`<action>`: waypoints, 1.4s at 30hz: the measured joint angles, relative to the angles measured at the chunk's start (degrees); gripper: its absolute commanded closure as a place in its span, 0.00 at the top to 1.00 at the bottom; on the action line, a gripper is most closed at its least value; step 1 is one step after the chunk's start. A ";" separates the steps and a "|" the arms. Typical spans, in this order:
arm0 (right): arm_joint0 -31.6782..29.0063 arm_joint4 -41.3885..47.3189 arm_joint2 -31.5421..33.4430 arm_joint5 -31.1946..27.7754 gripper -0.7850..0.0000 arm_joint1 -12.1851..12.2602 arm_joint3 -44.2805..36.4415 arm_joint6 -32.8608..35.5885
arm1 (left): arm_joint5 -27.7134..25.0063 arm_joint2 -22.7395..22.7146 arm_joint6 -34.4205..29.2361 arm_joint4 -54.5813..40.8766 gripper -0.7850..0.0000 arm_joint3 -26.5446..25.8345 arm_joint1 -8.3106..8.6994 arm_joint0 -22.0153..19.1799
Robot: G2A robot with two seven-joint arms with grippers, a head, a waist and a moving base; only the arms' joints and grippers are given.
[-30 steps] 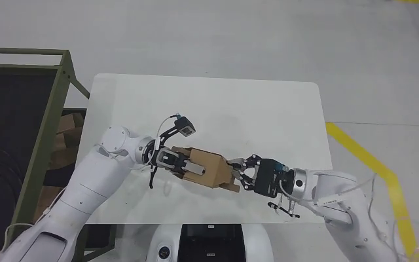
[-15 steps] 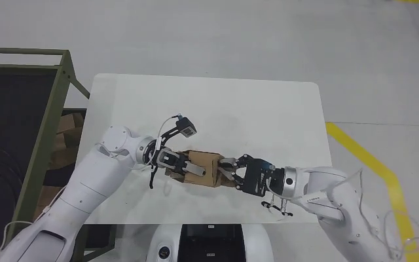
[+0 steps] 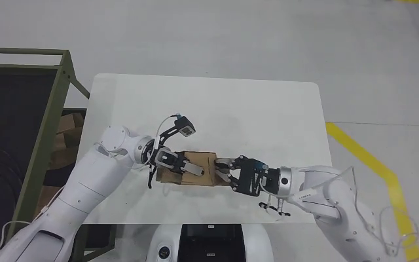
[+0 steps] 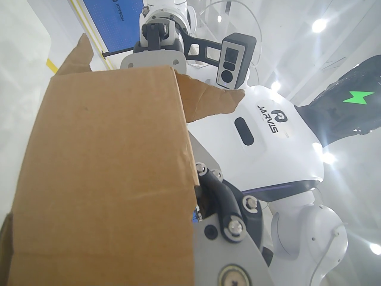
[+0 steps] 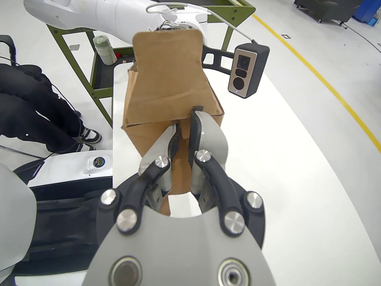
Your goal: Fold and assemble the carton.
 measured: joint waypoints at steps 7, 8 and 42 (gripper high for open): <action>1.30 1.92 -0.95 -0.37 0.03 -0.13 0.90 1.34 | 0.00 -0.37 0.01 0.00 0.00 -0.11 -0.07 0.20; 1.41 2.26 -0.91 -0.28 0.03 -0.14 1.06 1.30 | 0.00 -0.45 0.01 0.00 0.00 -0.08 -0.09 0.24; 3.32 4.89 -2.17 -0.60 0.05 -0.36 2.87 1.08 | 0.00 -1.40 0.00 0.49 0.00 -0.16 -0.81 0.73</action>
